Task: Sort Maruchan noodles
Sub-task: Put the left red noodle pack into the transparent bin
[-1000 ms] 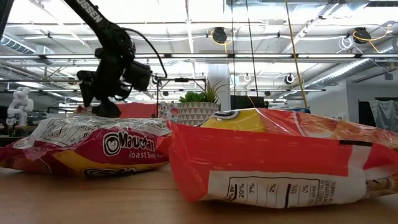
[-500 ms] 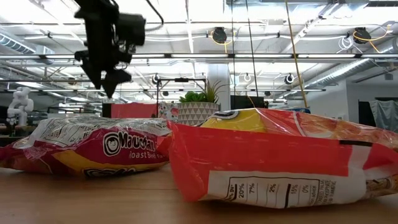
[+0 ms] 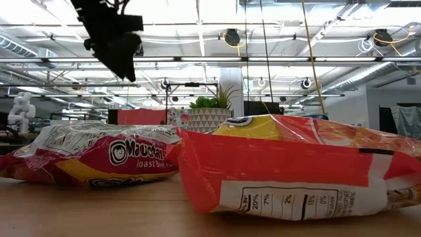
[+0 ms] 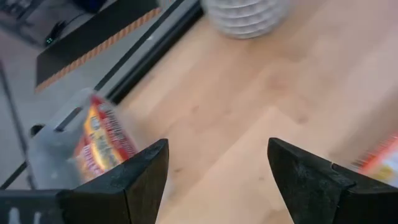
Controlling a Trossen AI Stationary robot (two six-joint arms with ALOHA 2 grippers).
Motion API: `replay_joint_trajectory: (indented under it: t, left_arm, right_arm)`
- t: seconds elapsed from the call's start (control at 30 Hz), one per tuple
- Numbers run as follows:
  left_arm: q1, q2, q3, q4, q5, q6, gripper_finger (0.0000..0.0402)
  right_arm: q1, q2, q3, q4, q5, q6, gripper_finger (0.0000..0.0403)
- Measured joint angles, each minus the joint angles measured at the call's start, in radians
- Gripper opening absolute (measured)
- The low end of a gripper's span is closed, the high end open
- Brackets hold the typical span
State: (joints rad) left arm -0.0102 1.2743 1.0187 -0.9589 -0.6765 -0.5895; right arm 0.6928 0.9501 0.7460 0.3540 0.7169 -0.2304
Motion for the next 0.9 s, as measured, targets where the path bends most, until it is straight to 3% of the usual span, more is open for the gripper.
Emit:
replay_joint_trajectory:
  t: [0.2,0.37,0.53,0.63,0.9]
  left_arm:
    - [-0.128,0.002,0.000,0.056,-0.002,-0.042,0.0278]
    - [-0.216,0.002,-0.023,0.188,-0.014,-0.050,0.0278]
    - [-0.288,0.003,-0.176,0.567,-0.015,0.041,0.0278]
    - [-0.295,0.014,-0.262,0.749,0.069,0.141,0.0278]
    - [-0.301,0.013,-0.266,0.774,0.241,0.132,0.0278]
  right_arm:
    - [-0.041,0.030,-0.031,0.000,0.176,0.164,0.0146]
    - [-0.112,0.086,-0.066,-0.001,0.146,0.381,0.0146]
    - [-0.176,0.172,-0.072,0.000,0.133,0.619,0.0146]
    - [-0.197,0.237,-0.072,0.012,0.063,0.722,0.0146]
    - [-0.208,0.400,-0.070,0.092,-0.024,0.923,0.0146]
